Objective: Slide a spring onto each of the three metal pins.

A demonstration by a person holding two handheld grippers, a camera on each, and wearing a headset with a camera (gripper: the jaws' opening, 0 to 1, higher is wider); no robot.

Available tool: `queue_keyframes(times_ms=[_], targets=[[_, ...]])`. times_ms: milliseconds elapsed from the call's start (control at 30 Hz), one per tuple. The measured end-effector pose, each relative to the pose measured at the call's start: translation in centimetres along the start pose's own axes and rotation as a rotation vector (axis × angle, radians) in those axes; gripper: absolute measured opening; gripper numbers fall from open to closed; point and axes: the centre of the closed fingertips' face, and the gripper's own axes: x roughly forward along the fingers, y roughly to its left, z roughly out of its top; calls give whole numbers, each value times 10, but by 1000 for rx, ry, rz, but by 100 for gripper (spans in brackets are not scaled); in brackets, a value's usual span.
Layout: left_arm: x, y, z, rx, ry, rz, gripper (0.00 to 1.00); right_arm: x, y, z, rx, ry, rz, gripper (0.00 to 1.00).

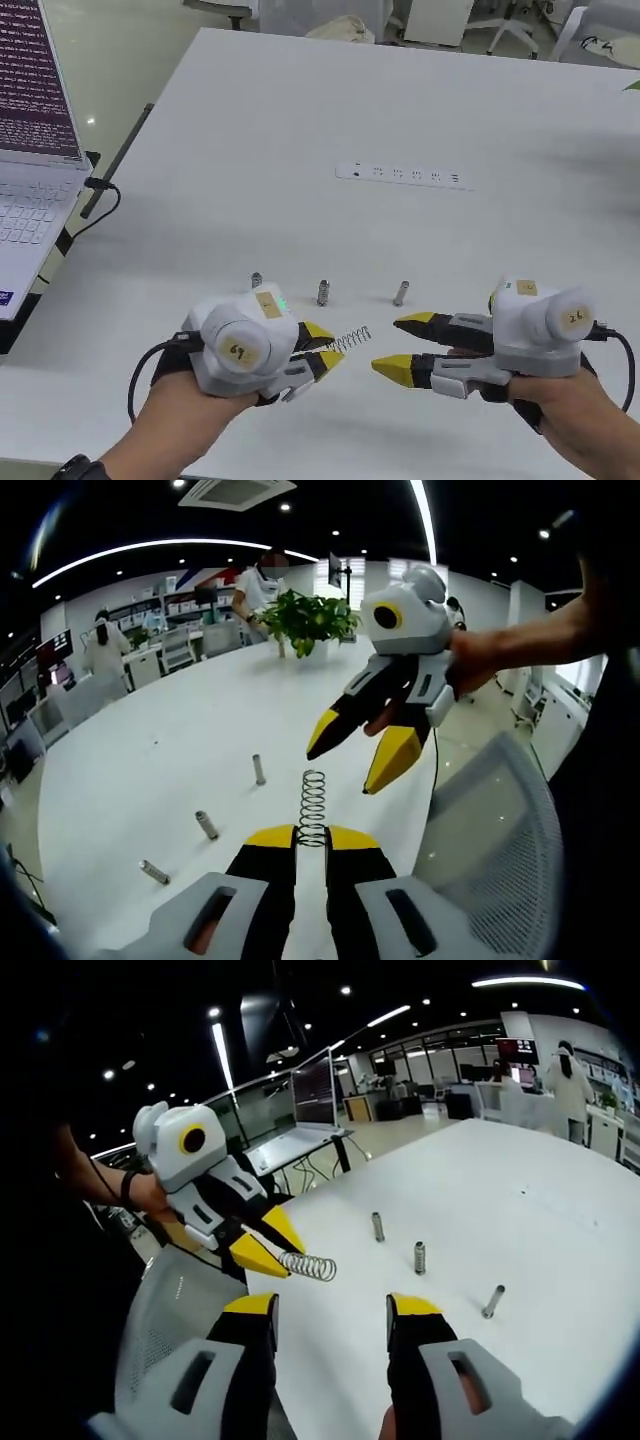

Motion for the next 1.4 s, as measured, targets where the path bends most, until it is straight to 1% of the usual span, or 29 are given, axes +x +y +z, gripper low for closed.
queue_keyframes(times_ms=[133,267,300,333,433,533,633,733,933,1100,1167,1300,1400], targets=[[3,-7,1,9,1,-26,3,3,5,-1,-2,10,51,35],[5,-16,2,33,6,-56,3,6,8,-1,-14,26,85,32],[6,-16,2,36,8,-60,3,7,8,-1,-14,26,90,31],[6,-17,1,37,10,-65,3,7,10,1,-5,19,107,30],[6,-18,1,43,12,-75,3,7,11,5,0,5,124,24],[6,-18,3,55,12,-84,3,7,13,4,14,14,151,25],[5,-17,5,67,14,-89,3,8,15,3,12,22,162,23],[5,-17,6,78,16,-97,3,8,18,5,10,13,183,16],[6,-17,6,93,22,-109,3,4,15,4,7,12,189,13],[7,-19,7,99,18,-120,3,1,16,1,3,22,199,15],[8,-19,8,103,15,-123,3,0,15,-1,-8,33,200,15],[7,-20,10,110,13,-132,3,-2,16,0,-17,32,201,13],[8,-20,9,120,20,-140,3,-2,16,-2,-33,44,200,12]])
